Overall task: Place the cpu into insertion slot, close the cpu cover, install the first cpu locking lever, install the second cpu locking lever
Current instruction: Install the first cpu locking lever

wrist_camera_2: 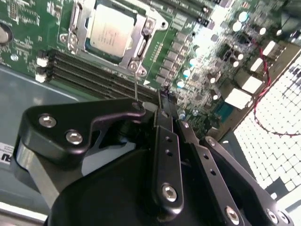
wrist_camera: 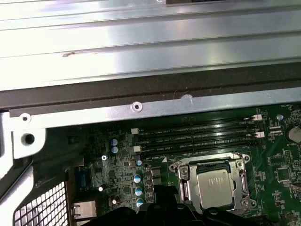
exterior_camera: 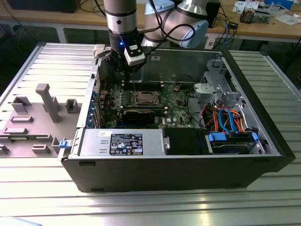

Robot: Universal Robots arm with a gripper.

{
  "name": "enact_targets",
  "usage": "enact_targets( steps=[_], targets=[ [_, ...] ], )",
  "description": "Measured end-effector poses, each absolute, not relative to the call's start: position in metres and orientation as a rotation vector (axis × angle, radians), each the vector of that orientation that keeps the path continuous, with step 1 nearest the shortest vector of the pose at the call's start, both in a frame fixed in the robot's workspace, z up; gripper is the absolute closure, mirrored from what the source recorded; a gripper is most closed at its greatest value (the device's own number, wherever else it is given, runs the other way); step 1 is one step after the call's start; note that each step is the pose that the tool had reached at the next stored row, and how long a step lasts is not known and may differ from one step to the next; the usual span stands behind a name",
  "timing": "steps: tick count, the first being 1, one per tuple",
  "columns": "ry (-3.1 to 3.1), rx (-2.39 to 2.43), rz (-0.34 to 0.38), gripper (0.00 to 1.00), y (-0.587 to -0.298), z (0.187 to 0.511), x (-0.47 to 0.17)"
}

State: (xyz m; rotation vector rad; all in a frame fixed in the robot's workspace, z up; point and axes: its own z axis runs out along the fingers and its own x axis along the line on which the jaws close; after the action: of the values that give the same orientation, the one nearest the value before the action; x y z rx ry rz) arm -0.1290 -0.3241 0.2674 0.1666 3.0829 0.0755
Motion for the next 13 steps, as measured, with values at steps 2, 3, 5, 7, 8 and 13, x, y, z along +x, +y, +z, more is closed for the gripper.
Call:
enact_targets(
  steps=[2, 3, 5, 7, 8, 13],
  targets=[
    [3.084, 0.148, 0.072, 0.89, -0.3225, 0.2668, -0.1289],
    [3.085, 0.124, 0.073, 0.89, -0.3224, 0.2668, -0.1290],
    [3.087, 0.082, 0.074, 0.89, -0.3219, 0.2664, -0.1289],
    [3.088, 0.078, 0.074, 0.89, -0.3208, 0.2660, -0.1289],
    [3.088, 0.078, 0.074, 0.89, -0.3190, 0.2654, -0.1289],
    [3.088, 0.076, 0.074, 0.89, -0.3143, 0.2642, -0.1276]
  ],
)
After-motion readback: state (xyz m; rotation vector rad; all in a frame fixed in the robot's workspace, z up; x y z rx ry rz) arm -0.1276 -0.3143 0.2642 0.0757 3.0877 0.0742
